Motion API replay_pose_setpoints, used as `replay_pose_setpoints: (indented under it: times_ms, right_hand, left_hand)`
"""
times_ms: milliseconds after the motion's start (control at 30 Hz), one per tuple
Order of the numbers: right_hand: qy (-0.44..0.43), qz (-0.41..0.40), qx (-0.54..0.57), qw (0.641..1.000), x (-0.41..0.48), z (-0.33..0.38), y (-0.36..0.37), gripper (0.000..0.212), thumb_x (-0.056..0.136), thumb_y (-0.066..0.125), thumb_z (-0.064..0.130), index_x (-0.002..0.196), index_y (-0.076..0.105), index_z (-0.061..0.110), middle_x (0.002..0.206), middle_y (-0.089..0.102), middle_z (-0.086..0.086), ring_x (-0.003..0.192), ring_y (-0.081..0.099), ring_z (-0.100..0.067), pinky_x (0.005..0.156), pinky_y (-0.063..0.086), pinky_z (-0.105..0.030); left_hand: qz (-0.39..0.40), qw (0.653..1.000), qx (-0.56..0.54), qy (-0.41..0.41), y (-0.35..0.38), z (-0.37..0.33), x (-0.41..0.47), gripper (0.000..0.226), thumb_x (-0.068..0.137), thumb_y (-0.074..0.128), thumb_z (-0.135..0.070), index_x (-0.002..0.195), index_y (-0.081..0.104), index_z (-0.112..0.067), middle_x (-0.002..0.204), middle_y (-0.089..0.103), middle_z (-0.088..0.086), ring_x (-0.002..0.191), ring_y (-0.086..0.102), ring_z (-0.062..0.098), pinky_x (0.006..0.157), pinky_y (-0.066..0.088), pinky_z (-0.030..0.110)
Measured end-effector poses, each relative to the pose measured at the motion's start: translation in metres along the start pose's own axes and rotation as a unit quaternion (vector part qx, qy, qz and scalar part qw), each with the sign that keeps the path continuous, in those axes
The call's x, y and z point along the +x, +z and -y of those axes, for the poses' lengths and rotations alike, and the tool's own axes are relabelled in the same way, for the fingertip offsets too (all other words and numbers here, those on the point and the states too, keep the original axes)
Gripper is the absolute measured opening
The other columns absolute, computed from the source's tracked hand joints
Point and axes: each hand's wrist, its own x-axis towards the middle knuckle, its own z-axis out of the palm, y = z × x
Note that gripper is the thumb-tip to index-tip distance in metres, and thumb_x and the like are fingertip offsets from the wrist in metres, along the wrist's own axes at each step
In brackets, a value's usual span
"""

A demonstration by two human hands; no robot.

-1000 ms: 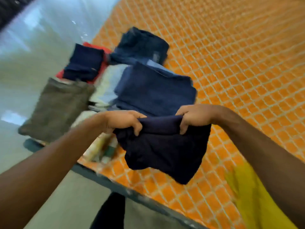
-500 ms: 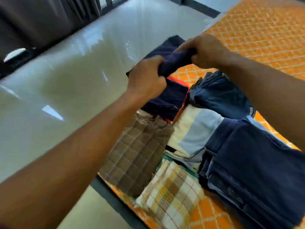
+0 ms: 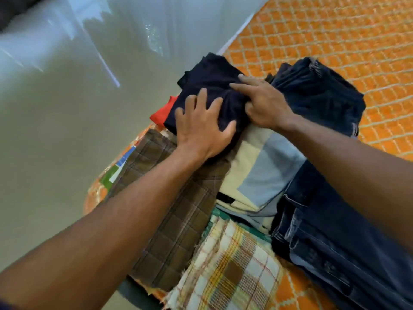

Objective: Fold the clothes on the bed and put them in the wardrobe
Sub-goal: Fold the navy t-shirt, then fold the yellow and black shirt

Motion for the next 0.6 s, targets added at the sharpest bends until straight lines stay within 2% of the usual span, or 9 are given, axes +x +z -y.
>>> replay_pose_setpoints:
  times_ms: [33,100,200,267,333,400,433,500,600]
  right_hand:
    - [0.002,0.009,0.023,1.0,-0.002,0.003,0.001,0.072,0.079,0.038,0.014,0.15,0.05,0.017,0.162,0.035,-0.012,0.151,0.03,-0.027,0.125,0.022,-0.037]
    - [0.015,0.065,0.032,0.997,-0.002,0.008,0.003,0.063,0.092,0.041,0.016,0.155,0.04,0.017,0.166,0.025,-0.012,0.155,0.018,-0.027,0.126,0.01,-0.033]
    - [0.02,0.13,-0.025,0.991,-0.011,0.006,0.014,0.065,0.104,0.043,0.037,0.163,0.018,0.023,0.171,0.006,-0.005,0.157,0.003,-0.024,0.126,0.005,-0.035]
    - [0.019,0.105,-0.049,0.993,-0.017,0.001,0.013,0.065,0.104,0.045,0.045,0.162,0.021,0.026,0.17,0.011,-0.005,0.157,0.01,-0.025,0.126,0.015,-0.04]
    - [0.019,0.078,-0.041,0.996,-0.026,-0.005,0.0,0.06,0.1,0.053,0.043,0.156,0.036,0.028,0.164,0.031,-0.005,0.15,0.029,-0.026,0.119,0.032,-0.045]
    - [0.027,0.058,0.001,0.998,-0.038,-0.007,-0.021,0.049,0.094,0.06,0.039,0.143,0.055,0.031,0.146,0.053,0.0,0.136,0.049,-0.023,0.108,0.045,-0.043]
    - [0.034,0.046,0.029,0.998,-0.052,-0.011,-0.035,0.042,0.093,0.061,0.038,0.134,0.063,0.032,0.134,0.063,0.004,0.126,0.056,-0.021,0.103,0.048,-0.041]
    - [0.051,0.02,0.072,0.996,-0.089,-0.028,-0.063,0.03,0.093,0.061,0.037,0.121,0.071,0.032,0.114,0.07,0.01,0.109,0.064,-0.017,0.095,0.052,-0.039]
    - [0.057,-0.038,0.094,0.993,-0.175,-0.07,-0.105,0.026,0.092,0.061,0.037,0.114,0.073,0.031,0.104,0.071,0.01,0.098,0.065,-0.013,0.09,0.053,-0.038]
  left_hand:
    - [0.049,0.999,-0.008,-0.011,0.005,0.004,-0.001,0.075,0.087,0.042,-0.073,0.15,0.04,-0.033,0.162,0.026,0.011,0.148,0.021,0.034,0.11,0.03,0.054]
    - [0.139,0.989,-0.036,-0.042,0.016,0.009,-0.001,0.084,0.088,0.037,-0.077,0.159,0.016,-0.037,0.169,0.0,0.008,0.155,-0.005,0.033,0.123,0.009,0.055]
    - [0.159,0.985,-0.029,-0.055,0.02,0.01,-0.002,0.092,0.086,0.036,-0.082,0.16,0.006,-0.036,0.169,-0.008,0.007,0.154,-0.011,0.033,0.124,0.0,0.054]
    - [0.157,0.985,-0.03,-0.067,0.014,0.004,0.001,0.091,0.085,0.043,-0.079,0.16,0.014,-0.035,0.169,0.001,0.009,0.155,-0.004,0.035,0.123,0.007,0.055]
    - [0.134,0.987,-0.054,-0.075,0.003,-0.004,0.0,0.079,0.084,0.055,-0.068,0.152,0.036,-0.031,0.161,0.029,0.011,0.149,0.023,0.037,0.116,0.027,0.057]
    - [0.085,0.99,-0.091,-0.062,-0.011,-0.01,-0.007,0.058,0.082,0.058,-0.056,0.133,0.059,-0.028,0.136,0.058,0.005,0.127,0.052,0.031,0.102,0.045,0.053]
    - [0.062,0.99,-0.112,-0.05,-0.018,-0.019,-0.016,0.047,0.081,0.059,-0.051,0.121,0.065,-0.028,0.124,0.065,0.001,0.116,0.06,0.028,0.096,0.05,0.05]
    - [0.033,0.987,-0.151,-0.034,-0.034,-0.049,-0.04,0.027,0.082,0.061,-0.041,0.103,0.071,-0.028,0.103,0.072,-0.005,0.1,0.067,0.021,0.087,0.054,0.044]
    - [0.008,0.98,-0.197,0.0,-0.045,-0.121,-0.091,0.012,0.082,0.061,-0.032,0.085,0.071,-0.026,0.08,0.072,-0.009,0.077,0.07,0.014,0.077,0.056,0.039]
